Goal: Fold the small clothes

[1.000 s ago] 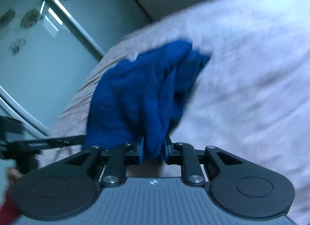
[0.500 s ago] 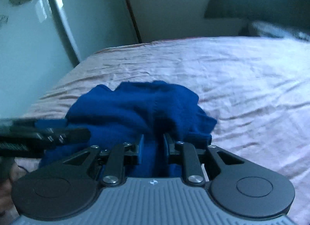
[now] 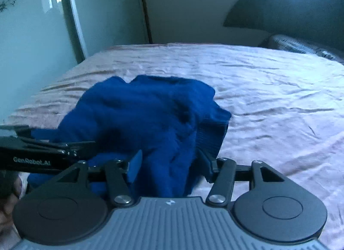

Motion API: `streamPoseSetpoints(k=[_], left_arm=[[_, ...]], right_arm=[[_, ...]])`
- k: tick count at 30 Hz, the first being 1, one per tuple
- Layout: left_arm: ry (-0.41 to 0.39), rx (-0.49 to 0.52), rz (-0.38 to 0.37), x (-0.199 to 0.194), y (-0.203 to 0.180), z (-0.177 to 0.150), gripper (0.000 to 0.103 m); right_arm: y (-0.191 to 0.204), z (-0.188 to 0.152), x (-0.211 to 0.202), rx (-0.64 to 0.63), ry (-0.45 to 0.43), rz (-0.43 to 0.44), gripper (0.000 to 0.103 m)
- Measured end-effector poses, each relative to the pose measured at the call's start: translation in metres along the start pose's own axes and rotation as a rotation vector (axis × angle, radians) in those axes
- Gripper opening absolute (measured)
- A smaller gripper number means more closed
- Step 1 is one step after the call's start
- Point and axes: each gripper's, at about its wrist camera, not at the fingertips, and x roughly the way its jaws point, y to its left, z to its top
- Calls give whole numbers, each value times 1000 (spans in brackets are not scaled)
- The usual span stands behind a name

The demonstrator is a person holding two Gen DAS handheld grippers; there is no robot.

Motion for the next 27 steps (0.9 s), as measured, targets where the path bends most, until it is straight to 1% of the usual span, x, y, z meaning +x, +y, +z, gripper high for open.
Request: streamPoseSetpoints(k=[4,7,8,9,13,15,20,22,24,27], left_arm=[[-19,26,41,-6,-5,-7,102],[-13,28,39,-7,-7,-11,102],[-11,28,38,-7,-7,-12,102],[-8,29,39,-7,-8,-12,102],[-7,34,41,-11,-10,-18,102],[-5,29,40,-13,-10,-19,103],[5,28,44,-17,-13,-24,103],[0,35,49,-19,-14,-25,103],[0,38,51,-21,-14,-27,103],[0,36,51,-24,-14,-30,103]], right_arm=[[11,-9,-23,9,-50,-9,56],[20,-18,-24,-35,-30,-40,59],[20,-22,-21,-36,-16,-54,63],[19,-25,-19,-26,-6,-58,65],[10,-28,-21,62,-7,-45,65],[11,-29,-24,70,-9,-60,71],[14,-34,-28,84,0,-75,73],[14,-34,-30,94,1,-82,76],[15,-35,-33,99,-2,-93,81],[15,-36,-36,102,-4,-107,82]])
